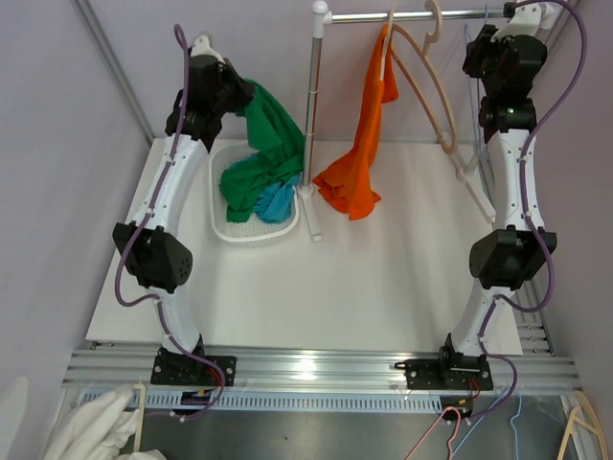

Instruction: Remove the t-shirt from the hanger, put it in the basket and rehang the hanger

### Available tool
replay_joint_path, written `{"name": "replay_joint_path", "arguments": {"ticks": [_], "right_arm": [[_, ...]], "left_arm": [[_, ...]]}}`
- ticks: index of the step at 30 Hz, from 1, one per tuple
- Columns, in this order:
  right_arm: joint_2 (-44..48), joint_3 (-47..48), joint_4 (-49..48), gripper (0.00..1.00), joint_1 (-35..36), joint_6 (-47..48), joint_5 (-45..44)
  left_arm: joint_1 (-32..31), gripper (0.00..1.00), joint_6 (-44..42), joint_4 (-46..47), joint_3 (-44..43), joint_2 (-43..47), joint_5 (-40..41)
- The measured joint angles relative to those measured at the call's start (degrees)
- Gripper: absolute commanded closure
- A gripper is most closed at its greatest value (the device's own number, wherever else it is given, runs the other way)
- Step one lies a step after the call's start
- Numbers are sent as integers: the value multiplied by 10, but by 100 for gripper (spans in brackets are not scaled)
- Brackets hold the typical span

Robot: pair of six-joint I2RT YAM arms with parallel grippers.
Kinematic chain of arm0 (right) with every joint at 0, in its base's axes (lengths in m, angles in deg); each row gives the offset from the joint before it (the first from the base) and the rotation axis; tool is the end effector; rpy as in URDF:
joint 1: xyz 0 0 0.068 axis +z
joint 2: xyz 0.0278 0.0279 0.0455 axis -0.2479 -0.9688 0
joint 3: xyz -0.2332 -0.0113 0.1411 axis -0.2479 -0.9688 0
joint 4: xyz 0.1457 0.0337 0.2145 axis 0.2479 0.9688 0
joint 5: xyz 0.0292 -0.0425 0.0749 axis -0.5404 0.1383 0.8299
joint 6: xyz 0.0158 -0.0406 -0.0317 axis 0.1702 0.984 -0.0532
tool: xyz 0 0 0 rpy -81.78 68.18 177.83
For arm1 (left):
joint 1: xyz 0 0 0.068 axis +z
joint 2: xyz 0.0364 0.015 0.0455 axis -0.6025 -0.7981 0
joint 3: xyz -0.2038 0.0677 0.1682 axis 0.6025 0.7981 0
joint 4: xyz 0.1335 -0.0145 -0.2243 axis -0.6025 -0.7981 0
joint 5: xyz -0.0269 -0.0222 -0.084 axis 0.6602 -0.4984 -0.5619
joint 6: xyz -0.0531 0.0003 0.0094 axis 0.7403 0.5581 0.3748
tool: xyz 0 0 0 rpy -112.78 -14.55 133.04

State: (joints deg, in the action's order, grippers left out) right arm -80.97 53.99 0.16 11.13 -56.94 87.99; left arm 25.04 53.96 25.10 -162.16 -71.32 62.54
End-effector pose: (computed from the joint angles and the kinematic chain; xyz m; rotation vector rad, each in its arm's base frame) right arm 0.4482 -0.0231 0.4999 0.0109 1.4529 0.0198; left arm 0.4355 -0.0929 0.4629 -0.3026 1.7231 -0.5793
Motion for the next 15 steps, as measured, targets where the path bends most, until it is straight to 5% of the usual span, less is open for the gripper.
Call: {"name": "replay_joint_path", "arguments": {"ticks": [2, 7, 10, 13, 14, 15], "right_arm": [[10, -16, 2, 48, 0, -2, 1], [61, -68, 14, 35, 2, 0, -3], [109, -86, 28, 32, 3, 1, -9], [158, -86, 43, 33, 6, 0, -7], [176, -83, 53, 34, 9, -3, -3], [189, -77, 61, 35, 12, -7, 3]], "left_arm": [[4, 99, 28, -23, 56, 5, 6], [27, 99, 81, -45, 177, 5, -3], [43, 90, 97, -21, 261, 5, -14], [51, 32, 100, -29, 304, 5, -15], [52, 2, 99, -30, 308, 5, -16], [52, 0, 103, -28, 308, 5, -18]]}}
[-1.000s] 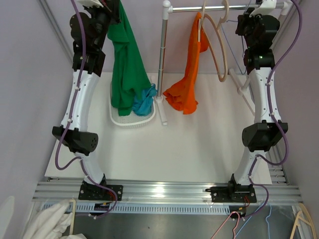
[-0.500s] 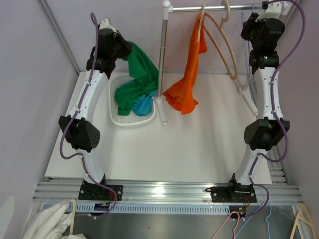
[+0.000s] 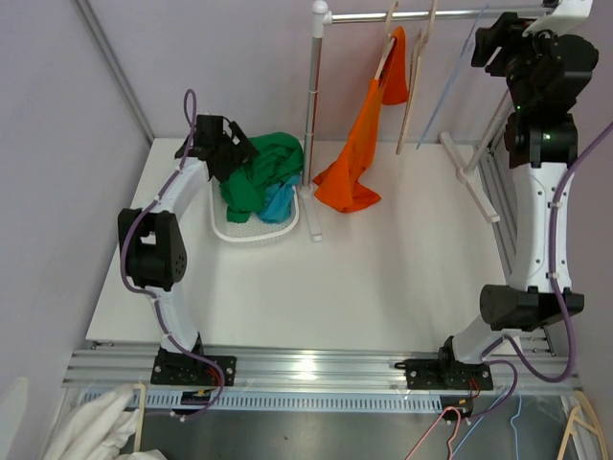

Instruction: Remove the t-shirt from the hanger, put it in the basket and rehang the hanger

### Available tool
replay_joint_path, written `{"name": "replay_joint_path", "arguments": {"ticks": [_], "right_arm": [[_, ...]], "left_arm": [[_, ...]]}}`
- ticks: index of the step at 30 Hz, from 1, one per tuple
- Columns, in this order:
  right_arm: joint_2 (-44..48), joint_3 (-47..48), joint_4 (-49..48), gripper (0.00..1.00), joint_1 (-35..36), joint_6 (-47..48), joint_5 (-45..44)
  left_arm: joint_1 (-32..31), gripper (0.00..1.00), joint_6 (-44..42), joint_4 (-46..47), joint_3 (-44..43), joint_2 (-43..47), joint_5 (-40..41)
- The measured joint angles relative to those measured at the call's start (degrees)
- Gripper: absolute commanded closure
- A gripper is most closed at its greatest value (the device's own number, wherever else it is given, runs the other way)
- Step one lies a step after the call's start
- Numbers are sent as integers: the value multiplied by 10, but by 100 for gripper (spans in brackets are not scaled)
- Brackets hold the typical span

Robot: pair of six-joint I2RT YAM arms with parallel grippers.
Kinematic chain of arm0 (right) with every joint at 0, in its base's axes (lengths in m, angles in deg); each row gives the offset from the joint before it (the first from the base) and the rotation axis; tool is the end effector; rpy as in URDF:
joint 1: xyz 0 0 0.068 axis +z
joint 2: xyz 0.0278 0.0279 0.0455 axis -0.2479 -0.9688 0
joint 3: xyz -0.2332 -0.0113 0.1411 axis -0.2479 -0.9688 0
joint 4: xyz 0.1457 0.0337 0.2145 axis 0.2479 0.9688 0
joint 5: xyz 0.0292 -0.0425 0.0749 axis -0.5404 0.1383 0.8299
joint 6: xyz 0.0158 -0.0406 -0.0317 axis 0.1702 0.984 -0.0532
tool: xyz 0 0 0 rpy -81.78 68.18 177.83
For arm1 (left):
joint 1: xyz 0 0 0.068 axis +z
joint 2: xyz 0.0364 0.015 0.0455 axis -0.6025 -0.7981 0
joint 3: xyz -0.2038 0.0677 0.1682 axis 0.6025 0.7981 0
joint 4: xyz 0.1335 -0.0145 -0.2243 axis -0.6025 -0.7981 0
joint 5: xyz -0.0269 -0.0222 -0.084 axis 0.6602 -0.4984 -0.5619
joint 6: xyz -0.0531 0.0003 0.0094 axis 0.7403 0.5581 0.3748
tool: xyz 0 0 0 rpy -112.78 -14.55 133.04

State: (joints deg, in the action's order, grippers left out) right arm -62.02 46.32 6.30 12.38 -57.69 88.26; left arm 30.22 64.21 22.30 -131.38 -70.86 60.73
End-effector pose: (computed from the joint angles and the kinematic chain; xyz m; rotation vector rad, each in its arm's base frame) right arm 0.3329 -0.0092 0.5699 -0.0041 1.3636 0.0490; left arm 0.4432 -0.0545 0.2784 -0.6992 2.2350 -0.4859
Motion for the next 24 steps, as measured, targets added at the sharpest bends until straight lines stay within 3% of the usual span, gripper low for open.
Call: {"name": "replay_joint_path", "arguments": {"ticks": [9, 15, 19, 24], "right_arm": [[7, 143, 102, 39, 67, -68, 73], [-36, 152, 144, 43, 92, -119, 105], [-76, 152, 162, 43, 123, -139, 113], [-113, 152, 164, 44, 157, -149, 119]], "left_arm": [[-6, 1, -34, 24, 0, 47, -9], [-65, 0, -111, 93, 20, 214, -5], [-121, 1, -164, 241, 123, 379, -67], [-143, 0, -206, 306, 151, 440, -85]]}}
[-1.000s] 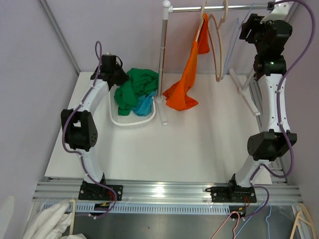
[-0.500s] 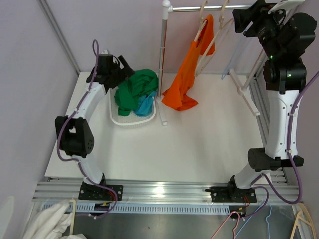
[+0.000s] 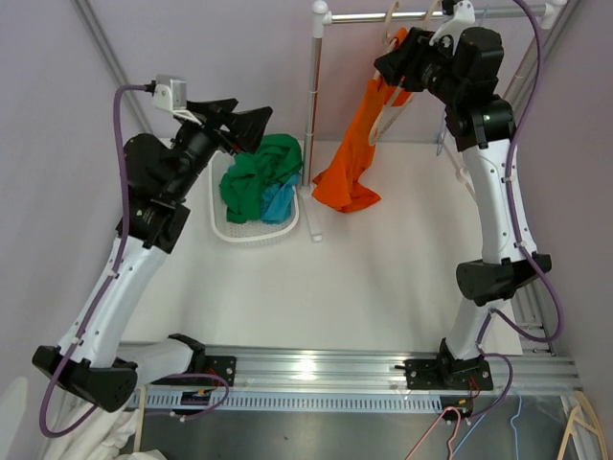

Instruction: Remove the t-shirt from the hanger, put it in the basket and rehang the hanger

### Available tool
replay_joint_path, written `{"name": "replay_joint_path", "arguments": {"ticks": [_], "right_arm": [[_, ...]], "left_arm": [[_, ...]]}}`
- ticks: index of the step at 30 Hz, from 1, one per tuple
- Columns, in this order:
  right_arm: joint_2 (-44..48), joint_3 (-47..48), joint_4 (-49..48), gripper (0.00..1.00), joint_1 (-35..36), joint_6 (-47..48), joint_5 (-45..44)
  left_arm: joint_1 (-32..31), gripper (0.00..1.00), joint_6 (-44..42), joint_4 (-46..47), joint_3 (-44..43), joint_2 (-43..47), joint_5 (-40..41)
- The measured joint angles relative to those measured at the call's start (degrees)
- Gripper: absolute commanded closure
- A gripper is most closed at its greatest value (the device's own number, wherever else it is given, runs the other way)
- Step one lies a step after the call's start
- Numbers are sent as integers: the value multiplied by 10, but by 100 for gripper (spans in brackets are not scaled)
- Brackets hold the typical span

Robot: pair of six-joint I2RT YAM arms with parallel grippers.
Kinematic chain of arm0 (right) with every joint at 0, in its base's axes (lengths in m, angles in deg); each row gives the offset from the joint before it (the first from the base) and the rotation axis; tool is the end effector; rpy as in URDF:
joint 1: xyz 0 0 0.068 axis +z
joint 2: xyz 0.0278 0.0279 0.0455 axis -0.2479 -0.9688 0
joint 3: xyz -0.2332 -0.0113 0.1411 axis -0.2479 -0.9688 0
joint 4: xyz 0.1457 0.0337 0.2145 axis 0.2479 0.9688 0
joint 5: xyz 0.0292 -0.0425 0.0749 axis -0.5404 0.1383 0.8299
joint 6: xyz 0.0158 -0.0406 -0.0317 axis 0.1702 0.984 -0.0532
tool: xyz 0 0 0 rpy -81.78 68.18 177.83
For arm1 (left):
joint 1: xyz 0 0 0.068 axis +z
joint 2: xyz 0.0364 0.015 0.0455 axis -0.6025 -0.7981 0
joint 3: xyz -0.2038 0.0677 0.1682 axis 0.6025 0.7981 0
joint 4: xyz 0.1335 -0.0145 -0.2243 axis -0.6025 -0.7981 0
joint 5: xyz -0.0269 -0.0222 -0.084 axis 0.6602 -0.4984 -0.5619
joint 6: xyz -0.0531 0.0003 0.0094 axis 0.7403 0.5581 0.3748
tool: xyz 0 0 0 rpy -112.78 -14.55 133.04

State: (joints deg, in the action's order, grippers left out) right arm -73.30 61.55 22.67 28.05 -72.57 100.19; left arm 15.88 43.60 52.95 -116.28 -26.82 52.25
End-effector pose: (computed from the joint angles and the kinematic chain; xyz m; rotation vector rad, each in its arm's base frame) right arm 0.3601 0.0976 0.5498 -0.1697 1.6066 0.6344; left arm 0.2245 -0.0940 0.5027 0.1585 1.2864 -0.7668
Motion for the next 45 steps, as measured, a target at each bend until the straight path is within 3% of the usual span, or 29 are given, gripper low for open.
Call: {"name": "replay_joint_path", "arguments": {"ticks": [8, 13, 24, 32, 45], "right_arm": [[-26, 23, -5, 44, 29, -6, -1], [-54, 53, -2, 43, 44, 0, -53], [-76, 53, 15, 43, 98, 28, -208], [-75, 46, 9, 44, 106, 43, -251], [-37, 11, -7, 43, 127, 93, -278]], "left_arm": [[-14, 1, -38, -17, -8, -60, -32], [-34, 1, -56, -35, -35, -96, -73], [-68, 1, -71, -46, -204, -257, -128], [-102, 0, -71, -82, -306, -365, -174], [-135, 1, -74, -97, -325, -391, -179]]}}
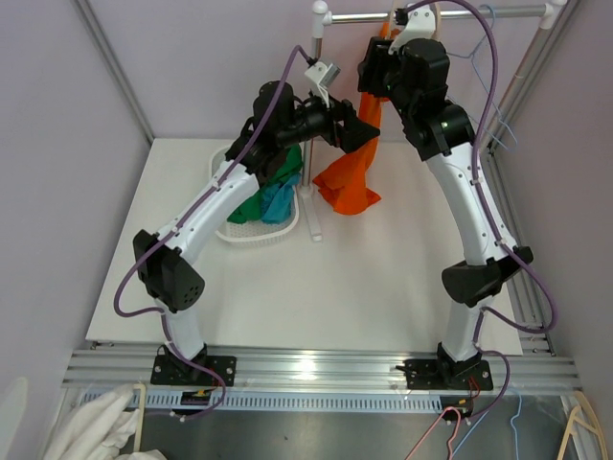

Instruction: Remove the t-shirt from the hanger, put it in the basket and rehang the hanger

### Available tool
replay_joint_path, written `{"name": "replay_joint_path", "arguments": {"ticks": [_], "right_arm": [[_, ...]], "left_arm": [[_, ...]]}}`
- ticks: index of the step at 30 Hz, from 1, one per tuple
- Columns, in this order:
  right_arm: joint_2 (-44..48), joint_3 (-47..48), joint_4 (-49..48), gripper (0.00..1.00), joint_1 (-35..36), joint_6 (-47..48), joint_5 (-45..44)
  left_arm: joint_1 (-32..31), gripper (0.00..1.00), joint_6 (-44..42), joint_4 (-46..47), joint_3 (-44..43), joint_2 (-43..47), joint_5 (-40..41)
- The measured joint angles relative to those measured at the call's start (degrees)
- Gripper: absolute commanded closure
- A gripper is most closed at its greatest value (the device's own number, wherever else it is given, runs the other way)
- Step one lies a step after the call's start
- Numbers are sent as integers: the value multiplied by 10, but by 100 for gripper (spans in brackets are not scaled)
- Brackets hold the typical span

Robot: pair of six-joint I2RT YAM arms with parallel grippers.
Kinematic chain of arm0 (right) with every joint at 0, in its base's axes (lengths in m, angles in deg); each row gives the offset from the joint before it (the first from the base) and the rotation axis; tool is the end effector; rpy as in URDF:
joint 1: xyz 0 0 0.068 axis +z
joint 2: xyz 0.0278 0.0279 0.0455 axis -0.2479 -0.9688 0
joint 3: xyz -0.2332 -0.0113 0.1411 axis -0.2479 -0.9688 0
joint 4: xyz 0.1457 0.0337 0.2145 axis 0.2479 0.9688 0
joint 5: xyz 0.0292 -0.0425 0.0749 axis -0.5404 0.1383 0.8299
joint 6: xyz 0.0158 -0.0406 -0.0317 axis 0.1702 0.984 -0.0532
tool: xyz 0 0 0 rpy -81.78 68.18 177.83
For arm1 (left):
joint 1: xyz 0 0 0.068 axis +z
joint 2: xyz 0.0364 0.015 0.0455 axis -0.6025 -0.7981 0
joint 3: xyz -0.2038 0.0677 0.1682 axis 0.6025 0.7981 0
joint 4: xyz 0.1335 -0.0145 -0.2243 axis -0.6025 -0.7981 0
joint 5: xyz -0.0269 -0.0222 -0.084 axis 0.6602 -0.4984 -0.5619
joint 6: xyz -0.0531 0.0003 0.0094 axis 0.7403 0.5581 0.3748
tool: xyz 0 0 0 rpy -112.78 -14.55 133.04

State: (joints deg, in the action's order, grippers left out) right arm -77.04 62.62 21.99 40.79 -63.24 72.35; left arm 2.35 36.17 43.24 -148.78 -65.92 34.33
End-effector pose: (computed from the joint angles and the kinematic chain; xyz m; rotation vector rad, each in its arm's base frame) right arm 0.3599 0.1705 0.5325 -0.0981 1.6182 0.2905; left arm 0.3460 -0.2603 0.4579 0.6907 1.4889 -1.0535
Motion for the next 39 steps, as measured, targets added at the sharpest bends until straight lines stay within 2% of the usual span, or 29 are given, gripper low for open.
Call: {"name": "replay_joint_path", "arguments": {"ticks": [12, 22, 25, 26, 29, 31, 34, 35, 36, 39], "right_arm": [[31, -12, -21, 43, -1, 38, -56], [-20, 8, -77, 45, -25, 51, -67], [-40, 10, -98, 49, -35, 52, -66], [-47, 10, -108, 54, -38, 52, -66], [-64, 10, -133, 61, -46, 60, -66], [-73, 10, -151, 61, -51, 64, -65], [-85, 10, -176, 74, -56, 66, -60], [-90, 10, -183, 93, -58, 68, -59], [-92, 10, -190, 100, -60, 71, -59], [-96, 10, -203, 100, -63, 74, -58]], "left_arm": [[-13, 0, -16, -1, 2, 2, 5], [-26, 0, -17, -3, 20, 15, 11], [-28, 0, -17, -5, 20, 17, 11], [-28, 0, -18, -6, 20, 18, 12], [-28, 1, -19, -7, 23, 23, 12], [-29, 0, -22, -7, 24, 24, 14], [-30, 1, -22, -8, 24, 24, 14], [-30, 1, -22, -8, 24, 24, 15], [-30, 1, -22, -9, 24, 24, 15], [-31, 1, -23, -9, 24, 24, 16]]}}
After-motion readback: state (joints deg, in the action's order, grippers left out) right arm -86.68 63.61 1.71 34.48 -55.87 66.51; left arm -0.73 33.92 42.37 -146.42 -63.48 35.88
